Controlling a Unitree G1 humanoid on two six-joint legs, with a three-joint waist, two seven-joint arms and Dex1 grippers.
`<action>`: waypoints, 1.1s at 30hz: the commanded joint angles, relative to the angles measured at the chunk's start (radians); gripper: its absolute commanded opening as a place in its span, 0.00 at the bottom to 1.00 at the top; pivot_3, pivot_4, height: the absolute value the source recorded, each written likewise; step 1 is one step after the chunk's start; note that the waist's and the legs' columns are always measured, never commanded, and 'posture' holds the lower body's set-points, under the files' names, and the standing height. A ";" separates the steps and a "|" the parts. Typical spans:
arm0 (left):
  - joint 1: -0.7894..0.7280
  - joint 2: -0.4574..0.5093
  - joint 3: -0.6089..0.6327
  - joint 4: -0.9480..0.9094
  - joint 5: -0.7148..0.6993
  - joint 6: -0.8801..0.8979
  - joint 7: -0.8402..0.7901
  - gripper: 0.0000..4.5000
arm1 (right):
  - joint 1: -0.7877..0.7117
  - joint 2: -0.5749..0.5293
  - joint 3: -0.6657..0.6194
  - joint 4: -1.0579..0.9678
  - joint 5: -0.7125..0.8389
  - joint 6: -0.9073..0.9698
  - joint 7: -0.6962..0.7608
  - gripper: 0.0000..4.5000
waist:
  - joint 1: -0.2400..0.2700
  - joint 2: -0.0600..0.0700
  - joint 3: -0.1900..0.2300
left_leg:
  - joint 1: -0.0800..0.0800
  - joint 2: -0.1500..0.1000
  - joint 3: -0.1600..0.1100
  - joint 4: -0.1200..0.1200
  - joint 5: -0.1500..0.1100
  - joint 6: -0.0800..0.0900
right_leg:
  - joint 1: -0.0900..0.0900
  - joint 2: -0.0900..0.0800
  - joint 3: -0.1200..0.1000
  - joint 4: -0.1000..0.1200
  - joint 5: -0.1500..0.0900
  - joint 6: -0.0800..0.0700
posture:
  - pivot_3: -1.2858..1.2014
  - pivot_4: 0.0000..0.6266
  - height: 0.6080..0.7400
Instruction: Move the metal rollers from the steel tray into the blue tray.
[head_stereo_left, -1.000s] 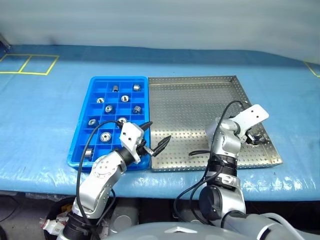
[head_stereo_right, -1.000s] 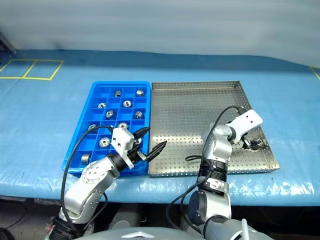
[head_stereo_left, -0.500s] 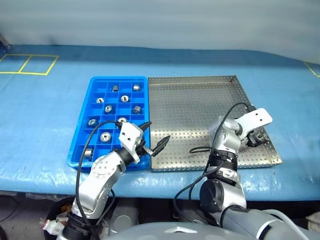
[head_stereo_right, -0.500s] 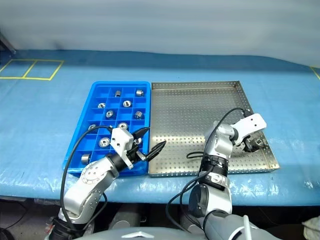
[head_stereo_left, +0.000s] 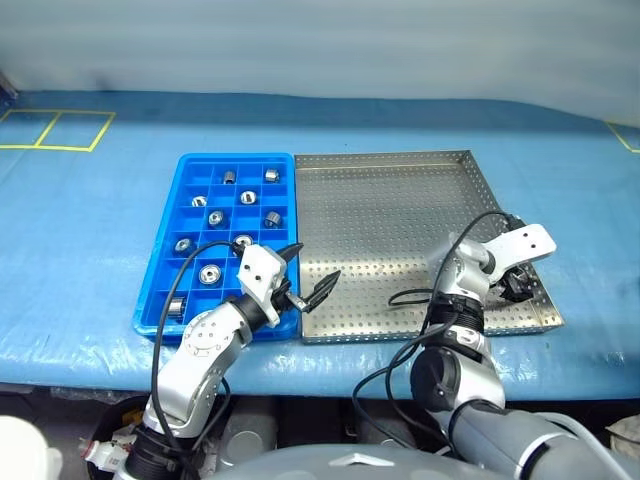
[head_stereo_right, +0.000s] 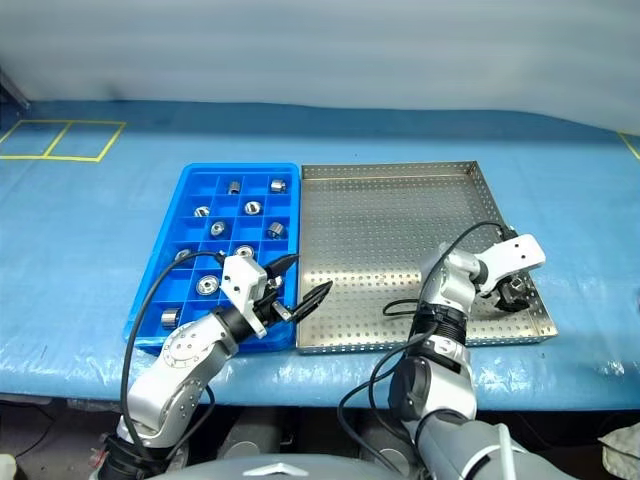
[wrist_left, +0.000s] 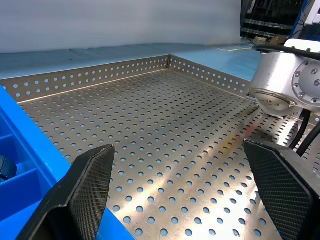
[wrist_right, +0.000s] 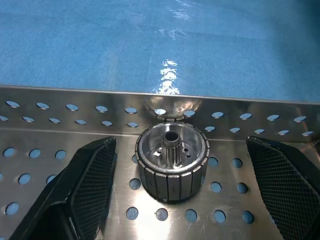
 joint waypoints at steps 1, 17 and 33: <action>0.002 -0.001 0.004 -0.032 0.004 -0.017 0.007 1.00 | -0.028 -0.026 -0.012 0.019 0.012 -0.028 -0.008 0.97 | 0.002 0.000 0.000 | 0.000 0.000 0.000 0.000 0.000 0.000 | 0.000 0.000 0.000 0.000 0.000 0.000 | 0.62 0.24 1.00; 0.002 -0.001 0.003 -0.032 0.002 -0.020 0.012 1.00 | -0.010 -0.017 0.015 -0.003 0.012 -0.011 -0.002 0.37 | 0.004 0.000 0.000 | 0.000 0.000 0.000 0.000 0.000 0.000 | 0.000 0.000 0.000 0.000 0.000 0.000 | 0.62 0.24 1.00; 0.001 0.002 0.018 -0.031 0.009 -0.024 0.022 1.00 | 0.250 0.039 0.575 -0.707 -0.140 0.500 0.489 0.37 | 0.005 0.001 0.000 | 0.000 0.002 -0.001 -0.001 0.000 0.000 | 0.000 -0.002 0.000 -0.001 0.000 0.000 | 0.61 0.24 1.00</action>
